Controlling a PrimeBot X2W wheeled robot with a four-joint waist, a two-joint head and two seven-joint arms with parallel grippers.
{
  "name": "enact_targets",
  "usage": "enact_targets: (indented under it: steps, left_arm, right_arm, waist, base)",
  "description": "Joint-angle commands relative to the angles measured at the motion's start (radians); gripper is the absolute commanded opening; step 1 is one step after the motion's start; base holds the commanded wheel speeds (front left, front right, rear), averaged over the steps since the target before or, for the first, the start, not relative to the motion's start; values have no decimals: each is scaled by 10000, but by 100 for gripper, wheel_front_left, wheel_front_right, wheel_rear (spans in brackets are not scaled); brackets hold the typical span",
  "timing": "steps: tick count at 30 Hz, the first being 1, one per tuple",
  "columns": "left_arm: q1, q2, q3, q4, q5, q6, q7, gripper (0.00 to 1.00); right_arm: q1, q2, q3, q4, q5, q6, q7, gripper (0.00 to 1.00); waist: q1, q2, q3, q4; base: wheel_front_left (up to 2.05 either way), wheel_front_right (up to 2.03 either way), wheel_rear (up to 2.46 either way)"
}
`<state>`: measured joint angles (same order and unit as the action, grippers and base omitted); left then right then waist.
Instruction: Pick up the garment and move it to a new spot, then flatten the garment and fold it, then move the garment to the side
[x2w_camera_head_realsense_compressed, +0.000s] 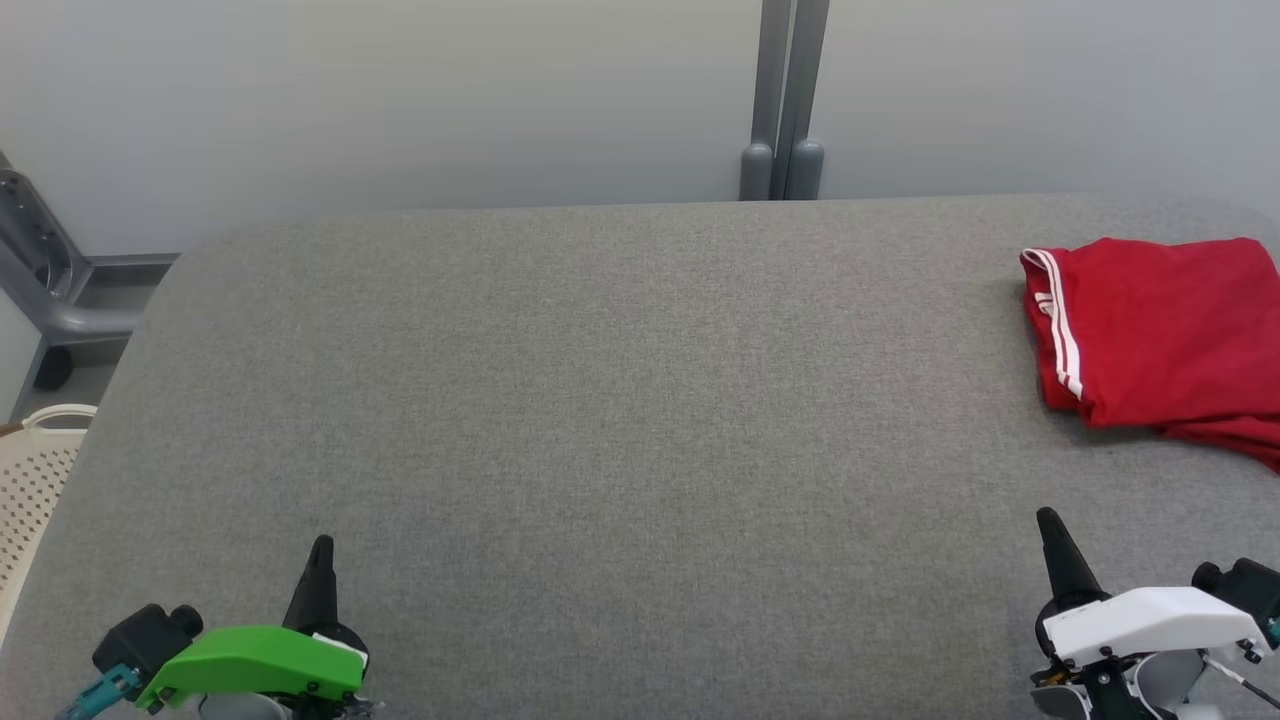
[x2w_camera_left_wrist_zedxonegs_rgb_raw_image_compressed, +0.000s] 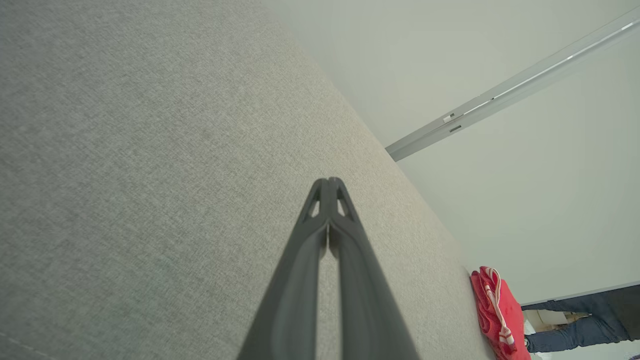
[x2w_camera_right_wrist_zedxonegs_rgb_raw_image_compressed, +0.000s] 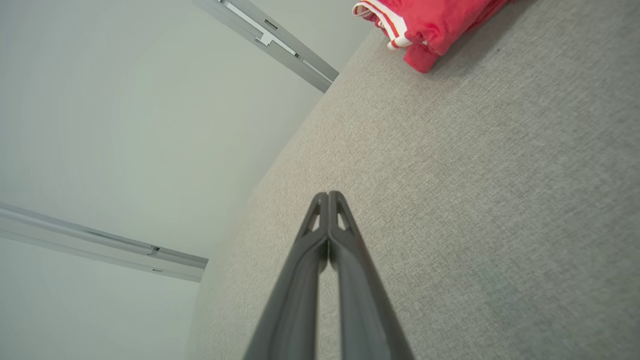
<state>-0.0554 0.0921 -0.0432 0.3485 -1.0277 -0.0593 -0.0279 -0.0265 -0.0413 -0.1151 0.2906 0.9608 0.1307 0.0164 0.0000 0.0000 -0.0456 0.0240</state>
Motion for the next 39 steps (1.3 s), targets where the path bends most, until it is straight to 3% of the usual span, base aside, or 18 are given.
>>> enact_targets:
  steps: [1,39]
  left_arm:
    - [-301,15,71,-141,-286,-83,39,0]
    - [-924,-249,578,-270,-3565,-483,897,0]
  right_arm:
    - [-222,-64,-45,-171,277,5,44,0]
    - [-271,-95,-385,-696,3958,4,542,0]
  waist:
    - [0,0,8,-4]
    - [0,0,256,-125]
  base:
    - [0,0,0]
    - [0,0,0]
